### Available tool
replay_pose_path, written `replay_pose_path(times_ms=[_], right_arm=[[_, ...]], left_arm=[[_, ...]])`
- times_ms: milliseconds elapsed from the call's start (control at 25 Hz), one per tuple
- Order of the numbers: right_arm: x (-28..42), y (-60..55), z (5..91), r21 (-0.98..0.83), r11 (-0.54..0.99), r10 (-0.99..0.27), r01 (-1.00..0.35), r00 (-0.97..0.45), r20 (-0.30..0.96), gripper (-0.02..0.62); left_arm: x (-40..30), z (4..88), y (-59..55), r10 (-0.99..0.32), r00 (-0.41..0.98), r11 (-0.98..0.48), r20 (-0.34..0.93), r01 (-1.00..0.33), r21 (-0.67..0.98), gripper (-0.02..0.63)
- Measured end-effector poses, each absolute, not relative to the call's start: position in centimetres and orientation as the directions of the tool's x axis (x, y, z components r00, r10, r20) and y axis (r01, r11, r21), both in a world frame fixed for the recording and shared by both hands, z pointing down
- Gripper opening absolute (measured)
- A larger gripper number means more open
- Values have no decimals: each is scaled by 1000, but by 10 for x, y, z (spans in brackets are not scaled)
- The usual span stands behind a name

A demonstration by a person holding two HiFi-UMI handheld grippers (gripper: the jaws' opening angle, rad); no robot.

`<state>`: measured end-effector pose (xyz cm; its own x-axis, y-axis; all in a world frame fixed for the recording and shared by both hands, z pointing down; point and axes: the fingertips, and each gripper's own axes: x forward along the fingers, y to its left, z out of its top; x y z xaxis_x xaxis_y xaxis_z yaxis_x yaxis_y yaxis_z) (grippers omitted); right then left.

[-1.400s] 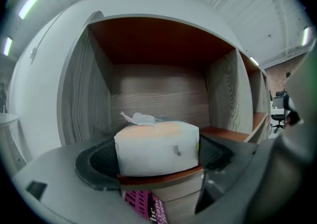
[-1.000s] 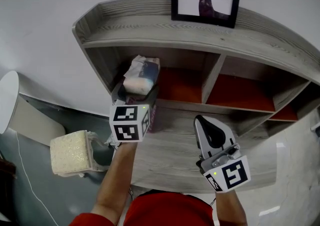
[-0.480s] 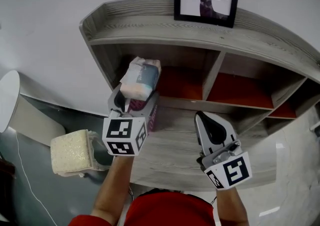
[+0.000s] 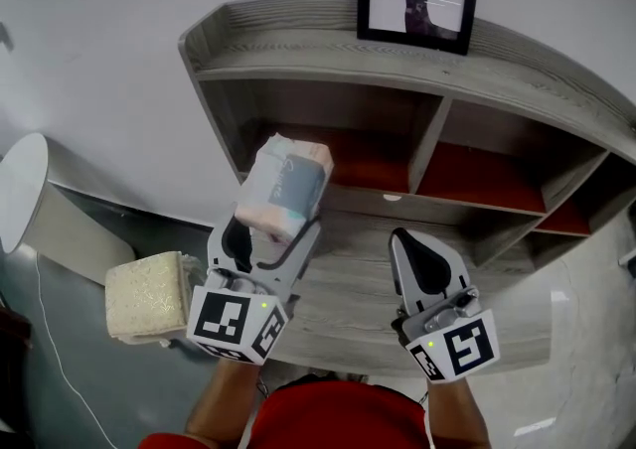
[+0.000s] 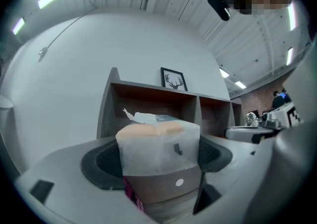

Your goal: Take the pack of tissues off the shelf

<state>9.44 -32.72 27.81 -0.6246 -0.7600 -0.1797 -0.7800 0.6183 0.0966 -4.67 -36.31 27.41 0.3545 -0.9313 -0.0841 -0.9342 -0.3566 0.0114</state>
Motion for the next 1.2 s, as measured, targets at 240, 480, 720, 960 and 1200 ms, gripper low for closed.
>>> replay_pose_path(times_ms=[240,480,720,960,1200], right_arm=[[99,-313,284,96,616,-761,-782,-622,-183,5],[95,-309,287,107,618,-759,-778,-627,-174,5],[94,-309,285,123,612,-761,-781,-625,-174,5],[97,-310,285,120,606,-767,-787,-617,-175,4],[100,-311,286,119,599,-772,-792,-611,-173,5]], left_arm=[[-49,279,-332,-934,346,-349,-89,-937,12,419],[-48,284,-323,-934,347,-348,-86,-937,1,419],[-48,282,-325,-934,345,-347,-96,-938,4,419],[-45,282,-328,-932,350,-352,-97,-936,4,419],[-44,282,-330,-931,352,-354,-96,-935,3,419]])
